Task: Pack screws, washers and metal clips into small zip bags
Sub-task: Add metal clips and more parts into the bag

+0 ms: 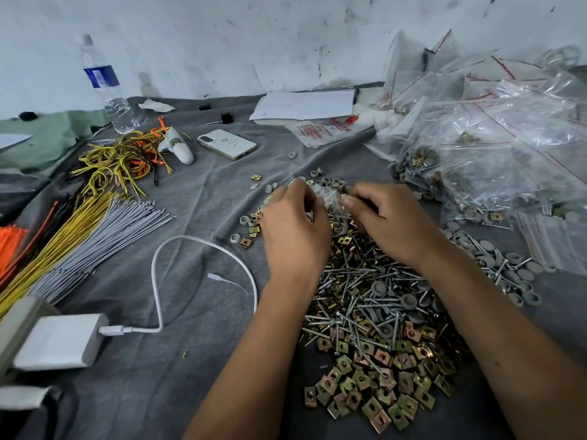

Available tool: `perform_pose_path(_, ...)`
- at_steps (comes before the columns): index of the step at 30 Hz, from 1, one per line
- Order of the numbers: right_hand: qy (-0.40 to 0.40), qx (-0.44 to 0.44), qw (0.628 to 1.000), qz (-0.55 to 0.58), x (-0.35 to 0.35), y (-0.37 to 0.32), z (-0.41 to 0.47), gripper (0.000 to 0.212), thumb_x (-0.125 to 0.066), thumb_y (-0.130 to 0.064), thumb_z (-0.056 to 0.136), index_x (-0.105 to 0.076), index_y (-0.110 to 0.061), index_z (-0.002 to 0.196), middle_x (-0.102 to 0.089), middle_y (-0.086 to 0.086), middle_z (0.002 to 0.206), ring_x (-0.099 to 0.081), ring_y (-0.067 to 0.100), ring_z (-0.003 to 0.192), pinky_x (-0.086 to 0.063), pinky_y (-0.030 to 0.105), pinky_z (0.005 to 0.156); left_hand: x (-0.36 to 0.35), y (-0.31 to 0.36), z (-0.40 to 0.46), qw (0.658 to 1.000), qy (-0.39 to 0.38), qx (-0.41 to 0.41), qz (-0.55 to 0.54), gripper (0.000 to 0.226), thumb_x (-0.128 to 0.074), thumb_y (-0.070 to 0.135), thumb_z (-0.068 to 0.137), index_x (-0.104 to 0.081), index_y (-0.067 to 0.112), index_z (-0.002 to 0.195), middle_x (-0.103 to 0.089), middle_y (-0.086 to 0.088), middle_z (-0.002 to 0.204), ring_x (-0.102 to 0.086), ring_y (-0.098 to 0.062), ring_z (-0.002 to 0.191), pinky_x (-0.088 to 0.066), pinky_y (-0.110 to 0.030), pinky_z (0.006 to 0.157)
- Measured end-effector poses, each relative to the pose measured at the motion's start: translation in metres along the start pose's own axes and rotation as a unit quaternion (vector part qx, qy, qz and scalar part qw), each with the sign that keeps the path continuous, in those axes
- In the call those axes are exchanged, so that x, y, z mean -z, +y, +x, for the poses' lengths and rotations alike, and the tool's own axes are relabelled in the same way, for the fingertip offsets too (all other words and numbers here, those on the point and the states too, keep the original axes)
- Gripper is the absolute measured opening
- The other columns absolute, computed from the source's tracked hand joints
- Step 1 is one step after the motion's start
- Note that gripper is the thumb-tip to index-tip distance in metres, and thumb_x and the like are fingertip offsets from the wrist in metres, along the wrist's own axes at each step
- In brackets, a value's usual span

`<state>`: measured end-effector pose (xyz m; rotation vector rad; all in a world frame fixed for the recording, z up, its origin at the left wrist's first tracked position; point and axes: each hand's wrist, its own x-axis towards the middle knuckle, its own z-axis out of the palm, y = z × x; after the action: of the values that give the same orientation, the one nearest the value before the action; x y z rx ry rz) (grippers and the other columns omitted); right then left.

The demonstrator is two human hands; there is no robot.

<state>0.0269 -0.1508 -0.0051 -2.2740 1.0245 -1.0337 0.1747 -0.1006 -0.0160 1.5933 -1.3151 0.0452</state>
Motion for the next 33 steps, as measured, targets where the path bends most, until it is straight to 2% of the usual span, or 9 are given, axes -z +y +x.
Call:
perform_pose_path(3,0.014,-0.012,1.0,0.006,-0.002,0.0,0.0,0.043,-0.056,-0.026,0.105,-0.047,-0.023,0.063,-0.047,-0.002,0.053,-0.041,0.011,0.049,-0.035,0.036,0.055,-0.002,-0.002,-0.001,1.0,-0.008,-0.01,0.005,0.012,-0.067,0.012,0.091,-0.06,0.011,0.081,-0.06,-0.002,0.08,-0.054,-0.02,0.075,-0.046,-0.043,0.069)
perform_pose_path(5,0.022,-0.016,1.0,0.012,-0.003,0.001,0.0,0.04,-0.058,-0.027,0.104,-0.053,-0.022,0.064,-0.051,-0.002,0.054,-0.045,0.011,0.051,-0.037,0.035,0.056,-0.002,-0.003,-0.002,1.0,-0.019,-0.024,0.008,0.007,-0.07,0.018,0.09,-0.067,0.015,0.095,-0.064,-0.001,0.094,-0.057,-0.021,0.09,-0.048,-0.04,0.078)
perform_pose_path(8,0.043,-0.017,0.998,0.049,-0.002,0.004,0.001,0.034,-0.058,-0.031,0.103,-0.065,-0.021,0.071,-0.053,-0.003,0.056,-0.046,0.005,0.054,-0.038,0.032,0.054,-0.003,-0.002,0.0,0.995,-0.033,-0.096,-0.014,0.024,-0.072,0.019,0.087,-0.074,0.018,0.11,-0.064,0.0,0.105,-0.053,-0.021,0.104,-0.043,-0.032,0.086)
perform_pose_path(11,0.034,-0.019,0.997,0.061,0.0,0.006,0.001,0.036,-0.057,-0.036,0.104,-0.073,-0.01,0.084,-0.067,0.008,0.069,-0.063,0.019,0.063,-0.046,0.039,0.057,-0.005,-0.001,0.0,0.986,-0.066,-0.13,-0.083,0.018,-0.077,0.011,0.086,-0.077,0.011,0.104,-0.069,0.0,0.101,-0.061,-0.02,0.098,-0.049,-0.033,0.084)
perform_pose_path(12,0.032,-0.017,0.997,0.066,0.001,0.006,0.0,0.036,-0.057,-0.037,0.104,-0.073,-0.011,0.084,-0.069,0.007,0.069,-0.065,0.019,0.063,-0.046,0.035,0.056,-0.005,-0.002,0.001,0.985,-0.071,-0.124,-0.1,0.017,-0.079,0.01,0.085,-0.077,0.01,0.102,-0.07,0.001,0.098,-0.063,-0.017,0.093,-0.05,-0.032,0.081)
perform_pose_path(15,0.023,0.0,0.998,0.063,0.004,0.007,-0.001,0.038,-0.056,-0.036,0.103,-0.069,-0.013,0.077,-0.063,0.0,0.057,-0.055,0.008,0.049,-0.039,0.018,0.052,-0.002,-0.005,0.003,0.984,-0.075,-0.095,-0.129,0.012,-0.084,0.009,0.083,-0.08,0.011,0.094,-0.071,0.002,0.089,-0.063,-0.009,0.081,-0.05,-0.021,0.071)
perform_pose_path(23,0.014,0.041,0.999,0.008,0.009,0.01,-0.001,0.046,-0.052,-0.043,0.1,-0.066,-0.01,0.071,-0.053,-0.004,0.053,-0.049,0.013,0.05,-0.032,0.022,0.049,0.0,-0.004,0.002,0.981,-0.107,-0.095,-0.131,0.011,-0.081,0.014,0.083,-0.081,0.014,0.094,-0.073,0.005,0.087,-0.065,-0.008,0.08,-0.056,-0.033,0.069)
perform_pose_path(28,0.015,0.039,0.999,0.007,0.005,0.009,0.0,0.035,-0.057,-0.03,0.103,-0.06,-0.019,0.07,-0.05,-0.009,0.055,-0.047,0.007,0.05,-0.03,0.017,0.051,-0.001,0.002,0.0,0.978,-0.113,-0.094,-0.146,0.008,-0.071,0.009,0.083,-0.078,0.013,0.086,-0.073,0.005,0.077,-0.068,-0.016,0.072,-0.056,-0.041,0.066)
perform_pose_path(33,0.002,0.033,0.999,-0.009,0.004,0.008,0.0,0.037,-0.055,-0.027,0.105,-0.064,-0.011,0.074,-0.052,-0.009,0.057,-0.049,0.01,0.052,-0.032,0.021,0.051,-0.003,0.007,-0.003,0.977,-0.1,-0.038,-0.183,0.012,-0.073,0.007,0.08,-0.08,0.016,0.085,-0.075,0.007,0.073,-0.072,-0.011,0.07,-0.058,-0.036,0.065)
